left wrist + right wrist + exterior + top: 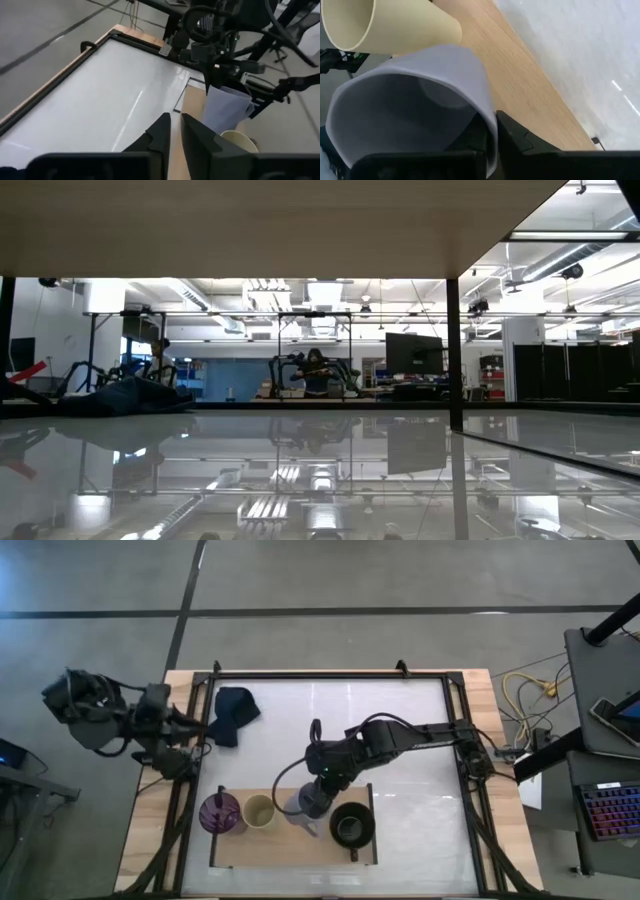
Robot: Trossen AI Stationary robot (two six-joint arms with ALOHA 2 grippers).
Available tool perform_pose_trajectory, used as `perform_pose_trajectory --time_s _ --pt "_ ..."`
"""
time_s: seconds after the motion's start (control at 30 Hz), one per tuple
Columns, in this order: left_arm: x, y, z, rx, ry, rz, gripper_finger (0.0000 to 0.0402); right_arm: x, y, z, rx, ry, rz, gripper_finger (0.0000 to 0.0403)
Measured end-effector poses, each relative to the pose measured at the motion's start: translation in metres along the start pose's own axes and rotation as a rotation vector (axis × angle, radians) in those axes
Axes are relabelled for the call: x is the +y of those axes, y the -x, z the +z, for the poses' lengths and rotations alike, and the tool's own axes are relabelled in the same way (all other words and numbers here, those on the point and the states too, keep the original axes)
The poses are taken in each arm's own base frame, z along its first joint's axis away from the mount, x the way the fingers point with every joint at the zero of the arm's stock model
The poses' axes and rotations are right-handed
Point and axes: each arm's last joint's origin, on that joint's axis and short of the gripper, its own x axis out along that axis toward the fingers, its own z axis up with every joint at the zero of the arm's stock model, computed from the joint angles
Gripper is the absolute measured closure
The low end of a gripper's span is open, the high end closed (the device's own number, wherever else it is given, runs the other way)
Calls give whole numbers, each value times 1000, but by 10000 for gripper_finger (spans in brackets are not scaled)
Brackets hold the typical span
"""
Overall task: Stack small to large cups/mugs on shelf
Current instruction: Put the gray mug on the shelf
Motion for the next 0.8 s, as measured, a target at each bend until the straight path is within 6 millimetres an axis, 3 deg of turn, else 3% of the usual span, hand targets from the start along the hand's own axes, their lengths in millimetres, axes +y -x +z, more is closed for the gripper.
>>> perform_pose_trajectory --time_s 0.13,0.27,0.5,0.8 --pt "-19 -13 7 -10 -57 -57 385 0 0 0 -2 1 1 383" --pt "-45 -38 16 8 -173 -146 398 0 0 0 -7 7 -4 383" --pt "-63 -100 12 290 -238 -159 401 -1 0 -1 -2 15 -26 382" --pt "-89 -120 16 361 -297 -174 401 2 -2 -12 10 41 -74 381"
